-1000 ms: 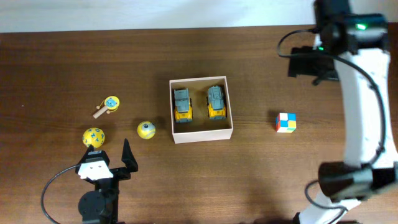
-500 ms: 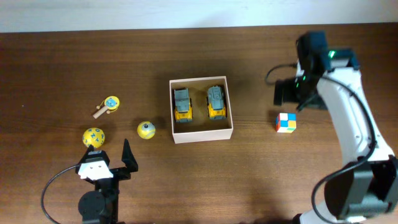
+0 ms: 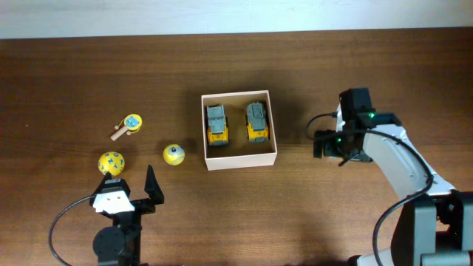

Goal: Pack container
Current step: 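Raise the right gripper and move it right over the Rubik's cube, then lower and close the right gripper on the 2x2 Rubik's cube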

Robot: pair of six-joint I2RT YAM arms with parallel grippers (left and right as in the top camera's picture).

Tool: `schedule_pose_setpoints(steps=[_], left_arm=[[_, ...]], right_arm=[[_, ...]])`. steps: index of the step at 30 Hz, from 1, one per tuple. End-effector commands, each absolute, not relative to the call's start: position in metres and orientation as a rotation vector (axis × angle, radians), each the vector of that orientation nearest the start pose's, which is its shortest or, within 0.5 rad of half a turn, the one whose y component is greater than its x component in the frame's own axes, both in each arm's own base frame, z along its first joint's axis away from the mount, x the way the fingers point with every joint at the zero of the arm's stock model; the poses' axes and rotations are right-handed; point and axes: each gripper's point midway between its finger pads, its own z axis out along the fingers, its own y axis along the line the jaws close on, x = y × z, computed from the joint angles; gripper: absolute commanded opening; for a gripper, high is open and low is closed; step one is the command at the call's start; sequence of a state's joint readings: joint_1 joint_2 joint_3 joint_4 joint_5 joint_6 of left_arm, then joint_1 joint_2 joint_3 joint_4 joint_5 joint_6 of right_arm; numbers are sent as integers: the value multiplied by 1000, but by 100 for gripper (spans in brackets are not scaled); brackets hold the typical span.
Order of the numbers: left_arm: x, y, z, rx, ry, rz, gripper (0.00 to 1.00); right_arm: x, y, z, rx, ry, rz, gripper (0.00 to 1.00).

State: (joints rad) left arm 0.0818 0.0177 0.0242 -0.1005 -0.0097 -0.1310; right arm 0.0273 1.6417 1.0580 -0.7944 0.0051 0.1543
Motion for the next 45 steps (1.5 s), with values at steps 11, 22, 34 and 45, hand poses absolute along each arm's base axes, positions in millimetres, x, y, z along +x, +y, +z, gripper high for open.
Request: schedule_pose_setpoints(steps=[11,22,34,45], left_arm=[[245,21,154,-166,1661,-24,99],[245,21,154,-166,1661,-24,99],[245,21,154,-166,1661,-24,99],[245,21,154,-166,1661,-24,99]], right_arm=[[337,-15,54,201,2852,-162,94],[350,-17,57,229,2792,-161,81],[347,-29,39,358,2828,-158,80],[355,-28,34,349,2811,-144,72]])
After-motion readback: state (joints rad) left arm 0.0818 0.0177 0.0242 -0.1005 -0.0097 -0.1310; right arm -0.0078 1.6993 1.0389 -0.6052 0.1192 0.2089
